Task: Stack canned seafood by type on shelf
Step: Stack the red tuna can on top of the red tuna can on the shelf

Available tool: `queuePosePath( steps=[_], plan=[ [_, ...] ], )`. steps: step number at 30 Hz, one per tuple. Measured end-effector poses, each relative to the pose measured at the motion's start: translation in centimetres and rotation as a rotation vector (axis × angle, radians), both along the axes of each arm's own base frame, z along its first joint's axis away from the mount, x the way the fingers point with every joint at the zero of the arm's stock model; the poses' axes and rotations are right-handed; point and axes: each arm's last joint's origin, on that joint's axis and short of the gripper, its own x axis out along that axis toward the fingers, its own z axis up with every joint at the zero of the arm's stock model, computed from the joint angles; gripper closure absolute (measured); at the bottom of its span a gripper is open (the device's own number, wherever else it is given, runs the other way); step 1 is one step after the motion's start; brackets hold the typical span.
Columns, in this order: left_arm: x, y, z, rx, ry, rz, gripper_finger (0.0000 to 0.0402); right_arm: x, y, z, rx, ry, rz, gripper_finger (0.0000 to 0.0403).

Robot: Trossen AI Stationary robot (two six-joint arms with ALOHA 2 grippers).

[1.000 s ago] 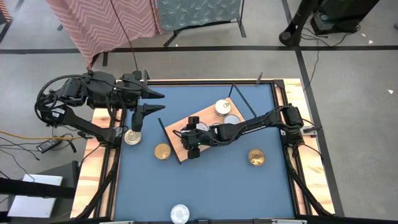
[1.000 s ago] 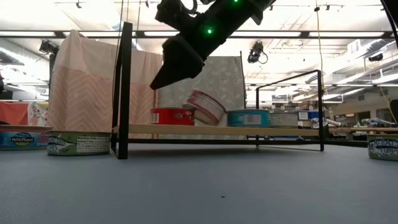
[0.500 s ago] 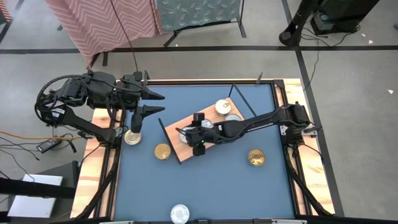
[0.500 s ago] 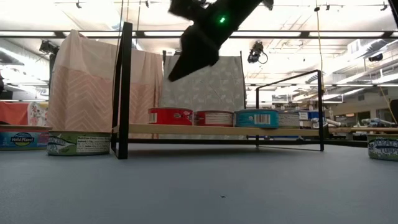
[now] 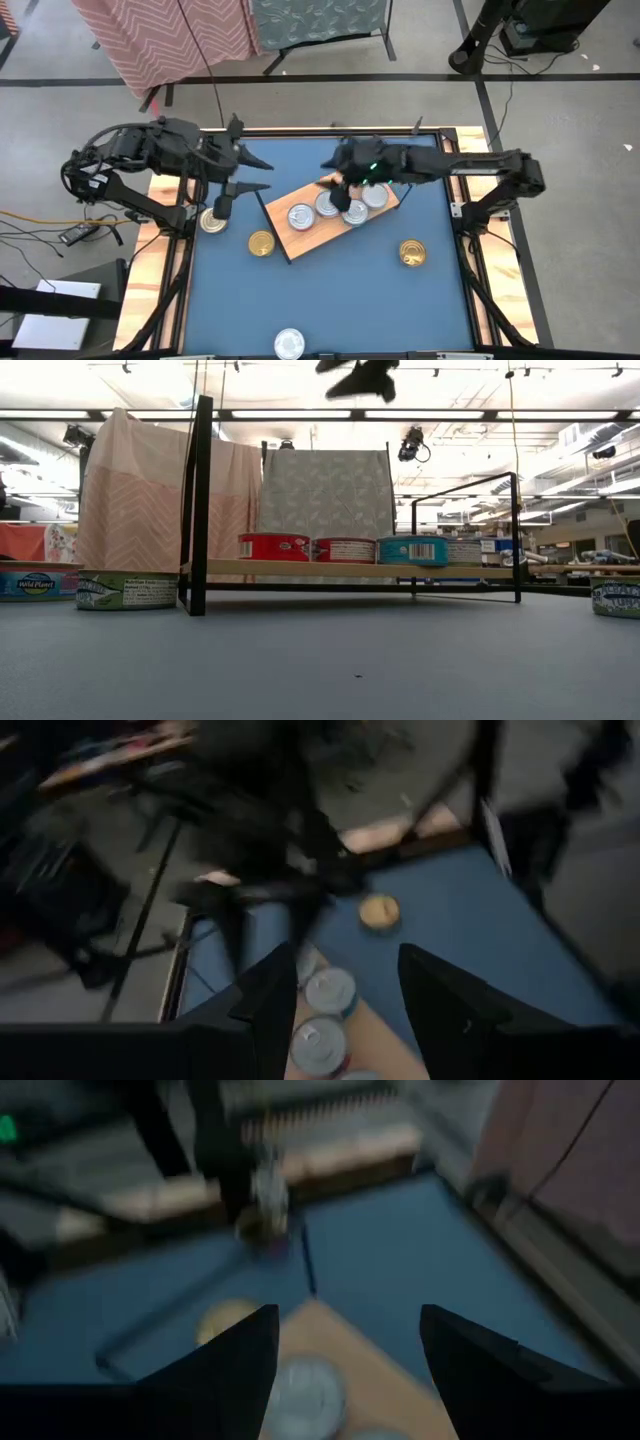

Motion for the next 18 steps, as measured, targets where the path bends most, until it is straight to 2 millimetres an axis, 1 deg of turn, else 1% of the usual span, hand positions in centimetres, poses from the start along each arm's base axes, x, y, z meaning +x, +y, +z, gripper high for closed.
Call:
queuePosePath(
  steps=[2,4,6,8,11,13,15,18],
  plan=[
    [0.9,-0.1,-0.7,0.077,0.046,-0.048,0.0222,-0.8,-0.5,1.6,-0.053,-0.083,-0.003,0.0152],
    [2.5,-0.3,-1.5,0.105,0.088,-0.051,0.0222,-1.3,-1.0,3.2,-0.112,-0.188,-0.012,0.0155],
    [4.1,-0.2,-2.3,0.08,0.119,0.0,0.0222,-1.9,-1.4,4.5,-0.141,-0.271,-0.036,0.0157],
    [6.2,0.0,-3.1,0.015,0.123,0.049,0.0222,-2.5,-1.6,5.4,-0.139,-0.319,-0.053,0.0159],
    [9.1,0.3,-4.7,-0.07,0.158,0.044,0.0223,-3.5,-1.6,5.9,-0.131,-0.312,-0.054,0.016],
    [10.7,0.8,-6.0,-0.097,0.202,0.047,0.0222,-4.5,-1.4,6.2,-0.154,-0.282,-0.039,0.016],
    [11.9,1.8,-7.1,-0.142,0.247,0.074,0.0222,-5.9,-1.2,6.6,-0.177,-0.25,-0.026,0.0158],
    [13.5,3.9,-8.8,-0.232,0.299,0.124,0.0219,-8.0,-1.0,7.3,-0.205,-0.216,-0.016,0.0155]
  ],
)
